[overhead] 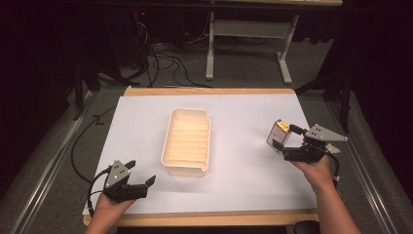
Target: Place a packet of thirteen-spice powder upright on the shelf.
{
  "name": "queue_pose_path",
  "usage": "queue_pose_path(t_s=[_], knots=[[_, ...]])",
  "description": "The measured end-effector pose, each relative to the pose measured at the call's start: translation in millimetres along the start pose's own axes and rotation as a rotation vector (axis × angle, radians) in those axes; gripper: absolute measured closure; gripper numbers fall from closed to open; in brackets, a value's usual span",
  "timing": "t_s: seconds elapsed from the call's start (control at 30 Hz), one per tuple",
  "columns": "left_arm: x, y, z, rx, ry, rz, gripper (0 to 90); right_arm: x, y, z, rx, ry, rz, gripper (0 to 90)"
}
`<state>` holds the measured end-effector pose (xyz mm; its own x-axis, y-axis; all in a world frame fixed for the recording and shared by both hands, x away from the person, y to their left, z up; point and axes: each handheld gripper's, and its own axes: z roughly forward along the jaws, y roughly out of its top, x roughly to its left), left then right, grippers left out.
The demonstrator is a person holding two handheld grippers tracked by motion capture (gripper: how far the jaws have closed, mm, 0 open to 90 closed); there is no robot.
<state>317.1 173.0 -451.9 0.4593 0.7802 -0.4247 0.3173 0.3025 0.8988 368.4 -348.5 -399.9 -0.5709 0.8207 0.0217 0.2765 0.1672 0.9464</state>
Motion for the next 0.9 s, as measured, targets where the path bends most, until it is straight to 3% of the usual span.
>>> queue_pose_path(t_s=[0.27,0.9], knots=[[0.0,-0.1,-0.1,0.0,0.0,0.001,12.1,-10.9,-2.5,-0.8,0.009,-0.055,0.007,4.7],[-0.2,-0.5,0.1,0.003,-0.002,0.004,12.0,-26.9,-14.8,11.9,0.042,-0.084,0.06,8.4]])
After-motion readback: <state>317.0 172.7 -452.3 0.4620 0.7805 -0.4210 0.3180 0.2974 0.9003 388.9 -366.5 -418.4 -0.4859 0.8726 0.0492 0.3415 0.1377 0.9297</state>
